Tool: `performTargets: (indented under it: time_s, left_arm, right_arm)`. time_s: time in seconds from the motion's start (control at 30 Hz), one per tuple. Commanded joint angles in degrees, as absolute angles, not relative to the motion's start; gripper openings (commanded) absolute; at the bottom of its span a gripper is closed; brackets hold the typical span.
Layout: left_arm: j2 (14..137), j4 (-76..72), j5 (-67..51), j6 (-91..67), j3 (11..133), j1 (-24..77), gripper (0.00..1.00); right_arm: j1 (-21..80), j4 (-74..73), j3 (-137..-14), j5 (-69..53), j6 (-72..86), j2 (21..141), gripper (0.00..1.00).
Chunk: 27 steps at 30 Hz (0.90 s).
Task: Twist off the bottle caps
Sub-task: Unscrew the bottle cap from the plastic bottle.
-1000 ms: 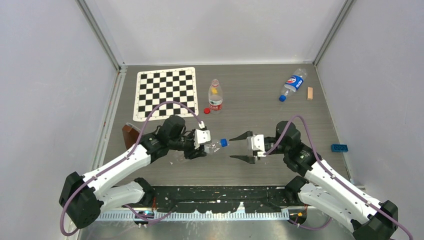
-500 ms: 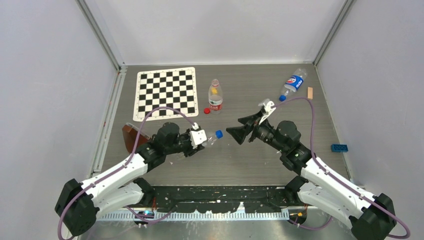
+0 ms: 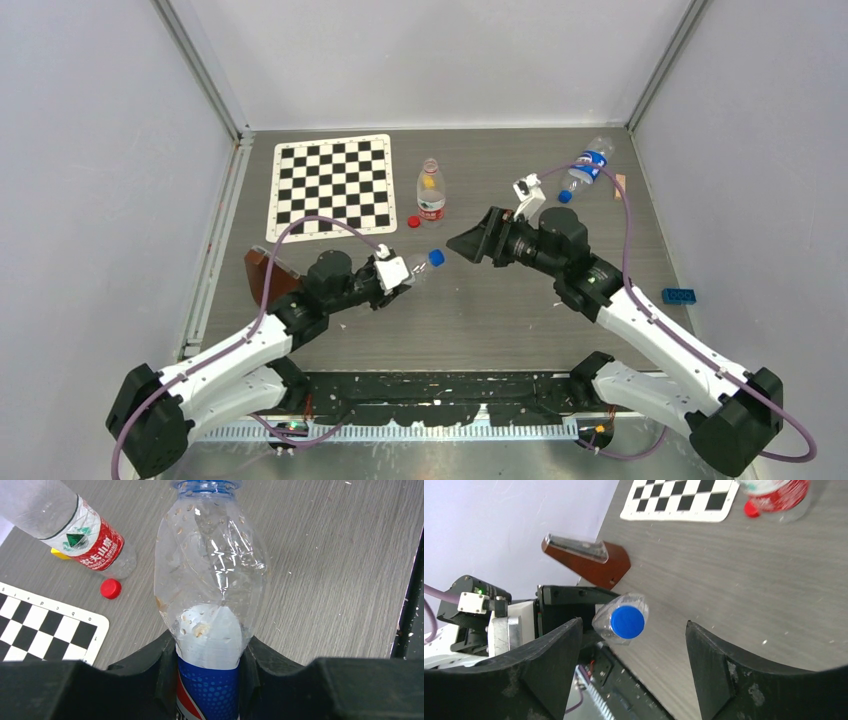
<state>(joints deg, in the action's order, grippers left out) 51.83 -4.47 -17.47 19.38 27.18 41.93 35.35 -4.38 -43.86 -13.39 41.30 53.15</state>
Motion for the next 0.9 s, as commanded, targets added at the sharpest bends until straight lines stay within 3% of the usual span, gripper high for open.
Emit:
performTargets:
  time_s: [0.0, 0.17, 0.63, 0.87]
  left_arm:
    - [49.3, -10.6, -16.9, 18.0, 26.4, 42.2, 0.00]
    - [49.2, -10.3, -16.7, 17.9, 26.4, 42.2, 0.00]
    - [50.0, -10.1, -18.1, 17.7, 26.6, 42.2, 0.00]
    - [50.3, -9.9, -18.1, 17.9, 27.1, 42.2, 0.00]
  right_arm:
    - [35.2, -4.6, -46.5, -21.7, 45.7, 56.2, 0.78]
    - [35.2, 1.7, -46.4, -28.4, 48.8, 60.6, 0.70]
    - [35.2, 6.9, -46.1, -27.3, 51.7, 65.3, 0.65]
    - [35.2, 7.0, -46.4, -27.2, 50.6, 66.8, 0.48]
